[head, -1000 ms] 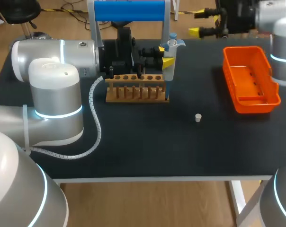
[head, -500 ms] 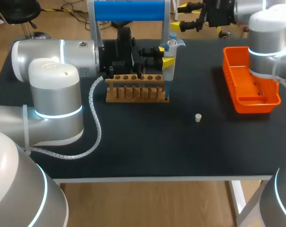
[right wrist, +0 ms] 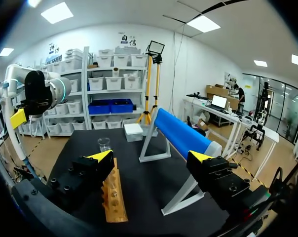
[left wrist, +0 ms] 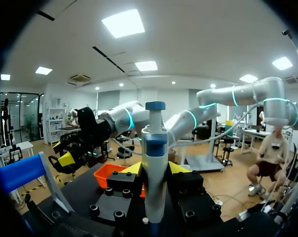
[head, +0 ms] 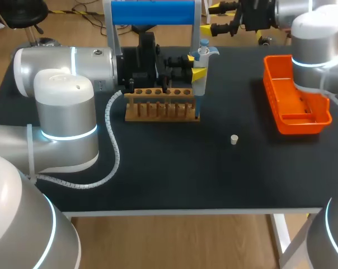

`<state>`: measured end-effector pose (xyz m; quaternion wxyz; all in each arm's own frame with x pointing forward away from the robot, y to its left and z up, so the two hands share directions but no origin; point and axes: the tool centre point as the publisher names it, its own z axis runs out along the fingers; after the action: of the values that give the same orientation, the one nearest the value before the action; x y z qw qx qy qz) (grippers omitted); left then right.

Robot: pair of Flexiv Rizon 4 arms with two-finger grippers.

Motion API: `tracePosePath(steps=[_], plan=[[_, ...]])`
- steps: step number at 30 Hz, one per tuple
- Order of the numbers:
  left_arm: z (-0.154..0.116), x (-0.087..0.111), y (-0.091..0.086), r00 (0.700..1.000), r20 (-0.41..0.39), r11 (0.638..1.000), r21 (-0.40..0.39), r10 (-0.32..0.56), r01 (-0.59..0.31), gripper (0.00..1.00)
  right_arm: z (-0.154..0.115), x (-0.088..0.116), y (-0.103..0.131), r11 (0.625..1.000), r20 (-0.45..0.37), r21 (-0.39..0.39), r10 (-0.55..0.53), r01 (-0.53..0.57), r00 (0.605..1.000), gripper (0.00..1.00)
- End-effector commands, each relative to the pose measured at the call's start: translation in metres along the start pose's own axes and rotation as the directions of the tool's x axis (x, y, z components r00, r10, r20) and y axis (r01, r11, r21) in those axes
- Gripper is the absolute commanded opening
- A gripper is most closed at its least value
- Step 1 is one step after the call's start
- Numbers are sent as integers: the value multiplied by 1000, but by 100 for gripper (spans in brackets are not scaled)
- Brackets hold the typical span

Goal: Invert the test tube, pick up the pipette, mount the tip to pipette, aspirate from beaker and dispense into the tube, eject the tip, return the pipette, and cap with the stopper.

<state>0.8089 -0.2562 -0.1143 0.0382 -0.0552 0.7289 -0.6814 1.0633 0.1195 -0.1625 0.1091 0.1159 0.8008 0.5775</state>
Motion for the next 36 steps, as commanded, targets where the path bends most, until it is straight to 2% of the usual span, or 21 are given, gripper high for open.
tracePosePath(steps=[1,9,12,16,23,30,36], plan=[[1,0,0,1000,3,1000,-1,0,0,0,-1,-1,1,1000,-3,5,1,-1,1000,100],[1,0,0,1000,3,1000,-1,0,0,0,-1,-1,1,1000,-3,5,1,-1,1000,100],[-12,-13,1,1000,31,999,-45,-5,6,0,-1,-1,1,1000,-3,5,1,-1,1000,100],[-45,-27,-3,996,86,996,-87,0,8,0,-1,-1,1,1000,-3,5,1,-1,1000,100],[-118,-52,-8,983,184,989,-147,14,14,0,-1,-1,1,1000,-3,5,1,-1,1000,100],[-189,-77,-3,963,269,982,-186,17,35,0,-1,-1,1,1000,-3,5,1,-1,1000,100],[-248,-93,9,940,342,974,-217,10,69,0,-1,-1,1,1000,-3,5,1,-1,1000,100]])
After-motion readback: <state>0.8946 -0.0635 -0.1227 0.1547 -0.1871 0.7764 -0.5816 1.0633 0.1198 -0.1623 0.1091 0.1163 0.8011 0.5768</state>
